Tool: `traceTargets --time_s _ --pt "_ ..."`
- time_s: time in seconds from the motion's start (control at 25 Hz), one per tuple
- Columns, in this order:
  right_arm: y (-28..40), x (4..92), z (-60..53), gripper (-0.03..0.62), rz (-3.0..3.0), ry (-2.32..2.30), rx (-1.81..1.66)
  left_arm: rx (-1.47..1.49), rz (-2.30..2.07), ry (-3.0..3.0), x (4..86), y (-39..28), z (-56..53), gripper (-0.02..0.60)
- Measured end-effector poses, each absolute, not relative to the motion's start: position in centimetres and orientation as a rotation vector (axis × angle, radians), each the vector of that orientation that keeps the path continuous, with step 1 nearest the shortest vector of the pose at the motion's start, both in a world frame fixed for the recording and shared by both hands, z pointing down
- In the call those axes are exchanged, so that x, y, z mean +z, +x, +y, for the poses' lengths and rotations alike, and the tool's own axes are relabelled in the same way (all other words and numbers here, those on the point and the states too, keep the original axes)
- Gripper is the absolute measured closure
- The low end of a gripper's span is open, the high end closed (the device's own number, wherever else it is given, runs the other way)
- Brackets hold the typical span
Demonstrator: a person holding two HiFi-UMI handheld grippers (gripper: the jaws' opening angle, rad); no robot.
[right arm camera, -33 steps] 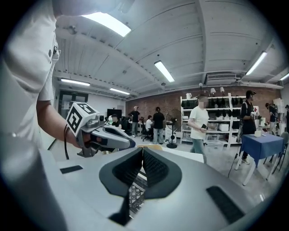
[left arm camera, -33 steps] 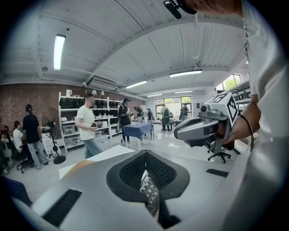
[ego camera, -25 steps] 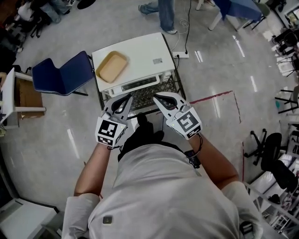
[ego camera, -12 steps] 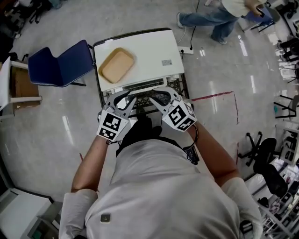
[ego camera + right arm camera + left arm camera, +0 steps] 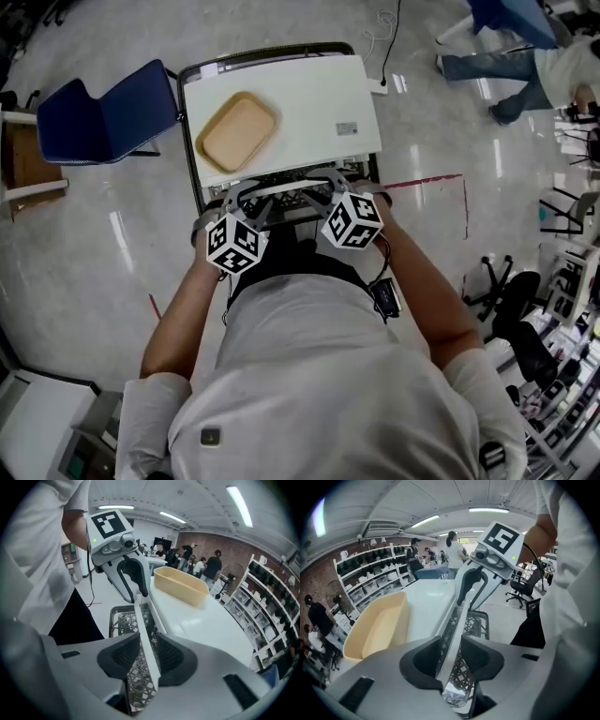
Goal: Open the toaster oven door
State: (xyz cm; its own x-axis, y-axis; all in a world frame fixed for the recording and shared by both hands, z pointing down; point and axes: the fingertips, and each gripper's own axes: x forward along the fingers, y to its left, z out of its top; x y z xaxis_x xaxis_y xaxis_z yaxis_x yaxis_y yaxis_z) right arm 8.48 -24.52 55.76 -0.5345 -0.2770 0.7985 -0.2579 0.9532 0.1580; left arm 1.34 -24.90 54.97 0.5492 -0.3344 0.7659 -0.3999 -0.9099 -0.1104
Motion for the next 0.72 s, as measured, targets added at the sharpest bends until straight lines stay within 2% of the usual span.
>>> traceTargets --time_s 0.16,0.44,0.72 --pt "8.5 56.5 -24.6 0.474 -2.105 0.295 -0.057 1.426 -0.574 2.696 55.5 1.2 -24.9 0.428" --pt "8.9 58.6 -24.1 0.474 -2.078 0.209 -0.096 1.45 -0.571 2.656 56.9 1.5 -24.8 0.426" --pt "9.4 60.0 -24.9 0.508 -2.107 0.152 -0.143 1.572 -0.511 2.606 59.3 2.2 -24.7 0.454"
